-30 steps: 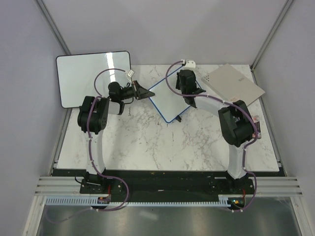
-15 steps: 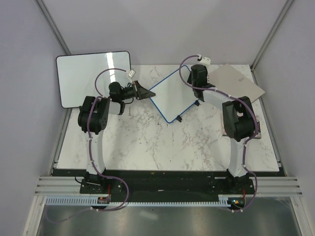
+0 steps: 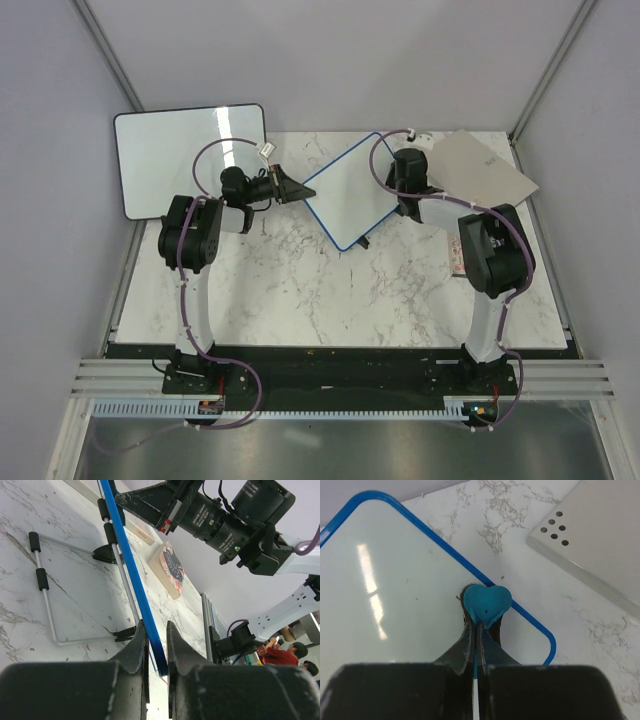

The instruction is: Erase the whiteboard

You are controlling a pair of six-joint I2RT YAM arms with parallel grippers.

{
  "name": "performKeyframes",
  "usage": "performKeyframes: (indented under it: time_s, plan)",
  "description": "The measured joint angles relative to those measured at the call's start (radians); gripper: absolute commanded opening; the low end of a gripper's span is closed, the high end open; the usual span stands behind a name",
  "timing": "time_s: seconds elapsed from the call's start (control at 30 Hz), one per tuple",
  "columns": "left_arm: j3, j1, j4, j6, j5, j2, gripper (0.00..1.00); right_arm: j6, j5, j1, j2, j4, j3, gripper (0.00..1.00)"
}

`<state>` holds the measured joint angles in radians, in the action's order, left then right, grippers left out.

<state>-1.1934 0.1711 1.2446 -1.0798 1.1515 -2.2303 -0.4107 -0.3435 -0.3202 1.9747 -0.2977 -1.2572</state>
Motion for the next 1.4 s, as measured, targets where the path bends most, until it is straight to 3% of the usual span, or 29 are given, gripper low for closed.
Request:
performKeyframes:
  time_s: [0.57,0.87,1.17,1.4]
  plan:
    - [0.000,-0.007,-0.001,0.000,0.003,0.000,0.02,0.077,-0.187,-0.278,-0.076,0.087,0.067,0.00]
    - [0.002,-0.008,-0.001,0.000,0.006,0.000,0.02,0.090,-0.158,-0.333,-0.119,0.130,0.093,0.00]
    - [0.002,0.003,0.031,0.000,0.066,0.000,0.02,0.014,-0.068,-0.407,-0.313,0.158,0.343,0.00]
    - [0.002,0.069,0.037,0.000,0.153,0.000,0.02,-0.055,-0.050,-0.421,-0.580,0.242,0.542,0.00]
